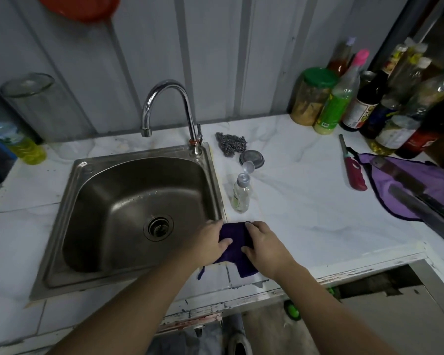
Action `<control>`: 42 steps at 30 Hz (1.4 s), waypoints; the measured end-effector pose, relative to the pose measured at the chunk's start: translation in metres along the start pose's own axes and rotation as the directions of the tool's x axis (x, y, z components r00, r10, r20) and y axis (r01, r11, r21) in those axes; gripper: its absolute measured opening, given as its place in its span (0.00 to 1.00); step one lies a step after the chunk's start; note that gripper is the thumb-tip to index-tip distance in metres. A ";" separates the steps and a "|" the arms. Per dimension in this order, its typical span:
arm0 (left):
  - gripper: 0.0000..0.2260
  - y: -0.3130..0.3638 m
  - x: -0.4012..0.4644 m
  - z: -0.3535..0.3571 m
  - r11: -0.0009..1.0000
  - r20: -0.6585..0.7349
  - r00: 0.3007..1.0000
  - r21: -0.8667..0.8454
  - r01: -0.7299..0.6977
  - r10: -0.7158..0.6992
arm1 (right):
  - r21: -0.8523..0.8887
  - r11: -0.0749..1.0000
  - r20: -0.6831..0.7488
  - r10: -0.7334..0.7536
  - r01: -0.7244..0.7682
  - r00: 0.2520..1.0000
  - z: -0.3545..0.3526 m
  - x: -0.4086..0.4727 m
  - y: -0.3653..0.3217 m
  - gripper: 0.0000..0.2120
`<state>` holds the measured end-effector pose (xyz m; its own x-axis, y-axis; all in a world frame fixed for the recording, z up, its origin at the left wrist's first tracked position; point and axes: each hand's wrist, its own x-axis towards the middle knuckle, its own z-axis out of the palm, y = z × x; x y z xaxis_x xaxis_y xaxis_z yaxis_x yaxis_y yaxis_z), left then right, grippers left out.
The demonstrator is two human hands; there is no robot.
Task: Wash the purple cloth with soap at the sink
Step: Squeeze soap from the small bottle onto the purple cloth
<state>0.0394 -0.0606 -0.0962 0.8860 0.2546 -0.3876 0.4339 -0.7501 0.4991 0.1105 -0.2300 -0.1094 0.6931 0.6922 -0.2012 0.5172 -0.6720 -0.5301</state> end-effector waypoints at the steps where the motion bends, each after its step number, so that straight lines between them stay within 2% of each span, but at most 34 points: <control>1: 0.18 0.000 0.000 0.000 1.000 0.003 1.000 -0.010 0.004 -0.004 | 0.010 1.000 0.010 0.006 -0.007 1.000 0.001 0.002 0.000 0.28; 4: 0.19 0.003 0.001 -0.001 0.998 0.001 1.000 -0.054 0.023 -0.023 | 0.068 0.995 0.049 0.066 -0.069 0.997 0.002 0.008 0.002 0.32; 8: 0.11 0.003 0.002 -0.007 0.970 0.045 0.995 -0.223 0.095 -0.087 | 0.082 0.990 0.061 0.109 -0.114 0.992 -0.004 0.016 -0.002 0.20; 11: 0.08 0.001 -0.002 -0.019 0.922 0.084 0.990 -0.360 0.140 -0.118 | 0.130 0.988 0.037 0.075 -0.080 0.996 -0.011 0.018 -0.009 0.22; 17: 0.09 -0.023 -0.020 -0.061 0.741 0.010 0.985 -0.658 0.135 -0.171 | 0.234 0.962 -0.172 -0.100 0.139 0.980 -0.024 0.037 -0.053 0.25; 19: 0.09 -0.031 -0.022 -0.072 0.665 -0.064 0.974 -0.740 0.100 -0.218 | 0.233 0.959 -0.243 -0.102 0.161 0.965 -0.028 0.043 -0.069 0.22; 21: 0.11 -0.035 -0.022 -0.082 0.606 -0.136 0.951 -0.793 0.063 -0.276 | 0.215 0.970 -0.290 -0.049 0.115 0.956 -0.030 0.044 -0.077 0.19; 27: 0.12 -0.050 -0.020 -0.108 0.472 -0.188 0.896 -0.881 0.026 -0.401 | 0.073 0.990 -0.373 0.140 -0.122 0.917 -0.024 0.045 -0.045 0.15; 32: 0.12 -0.060 -0.018 -0.117 0.349 -0.168 0.881 -0.937 -0.003 -0.443 | 0.160 0.944 -0.372 0.329 -0.289 0.868 -0.033 0.065 -0.028 0.23; 36: 0.11 -0.064 -0.014 -0.120 0.171 -0.104 0.885 -0.985 -0.028 -0.454 | 0.230 0.943 -0.293 0.302 -0.240 0.907 -0.030 0.082 -0.026 0.17; 42: 0.15 -0.069 -0.009 -0.122 0.006 -0.037 0.897 -0.999 -0.038 -0.441 | 0.240 0.958 -0.294 0.227 -0.158 0.928 -0.022 0.098 -0.029 0.12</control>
<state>0.0210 0.0636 -0.0326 0.6088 0.5819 -0.5391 0.1322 0.5957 0.7923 0.1749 -0.1488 -0.0954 0.9086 0.4125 -0.0649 0.2650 -0.6897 -0.6739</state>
